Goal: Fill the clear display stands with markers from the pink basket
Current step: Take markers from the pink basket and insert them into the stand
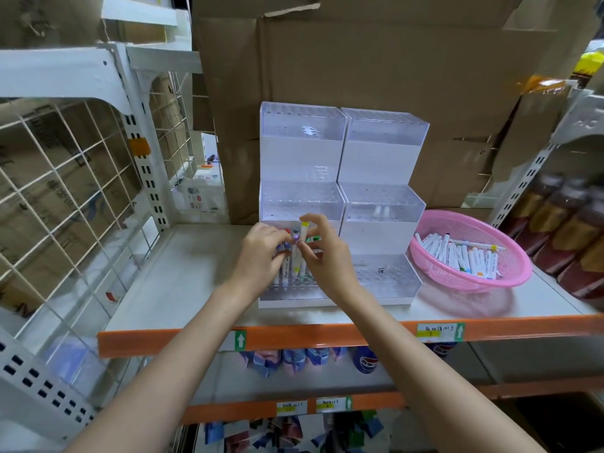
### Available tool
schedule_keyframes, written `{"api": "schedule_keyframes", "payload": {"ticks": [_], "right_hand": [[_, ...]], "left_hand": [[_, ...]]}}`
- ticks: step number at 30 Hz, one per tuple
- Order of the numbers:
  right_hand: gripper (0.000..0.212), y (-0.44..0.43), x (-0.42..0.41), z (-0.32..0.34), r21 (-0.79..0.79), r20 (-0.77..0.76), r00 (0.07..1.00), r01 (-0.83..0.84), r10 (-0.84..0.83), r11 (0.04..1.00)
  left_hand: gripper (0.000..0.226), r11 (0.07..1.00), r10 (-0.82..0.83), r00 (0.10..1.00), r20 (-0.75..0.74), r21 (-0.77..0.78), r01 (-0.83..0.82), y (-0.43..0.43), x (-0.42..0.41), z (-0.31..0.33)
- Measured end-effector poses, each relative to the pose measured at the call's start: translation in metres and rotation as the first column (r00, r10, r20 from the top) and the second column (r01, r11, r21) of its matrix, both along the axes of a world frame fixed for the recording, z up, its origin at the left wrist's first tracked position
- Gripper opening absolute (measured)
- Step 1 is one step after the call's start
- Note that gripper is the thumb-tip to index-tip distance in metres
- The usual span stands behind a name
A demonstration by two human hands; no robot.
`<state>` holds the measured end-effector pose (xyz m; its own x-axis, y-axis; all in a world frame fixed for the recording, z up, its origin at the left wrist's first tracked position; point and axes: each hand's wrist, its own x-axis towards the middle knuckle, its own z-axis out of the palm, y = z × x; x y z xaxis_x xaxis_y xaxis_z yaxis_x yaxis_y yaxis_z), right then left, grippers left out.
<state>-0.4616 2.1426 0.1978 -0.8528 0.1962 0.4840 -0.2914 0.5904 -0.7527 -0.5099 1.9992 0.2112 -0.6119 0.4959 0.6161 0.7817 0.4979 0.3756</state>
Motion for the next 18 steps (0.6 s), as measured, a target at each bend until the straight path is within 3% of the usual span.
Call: {"api": "schedule_keyframes", "payload": {"ticks": [9,18], "right_hand": [[0.034,0.003,0.001,-0.003,0.040,-0.035,0.999,0.020,-0.019,0.999],[0.032,0.003,0.001,0.002,0.187,-0.089,0.996,0.046,-0.029,0.981]], "left_hand": [[0.018,0.997,0.004,0.990,-0.142,-0.071,-0.014,-0.014,-0.005,-0.007],[0.017,0.996,-0.017,0.992,-0.122,-0.084,0.007,-0.016,-0.002,-0.004]]}}
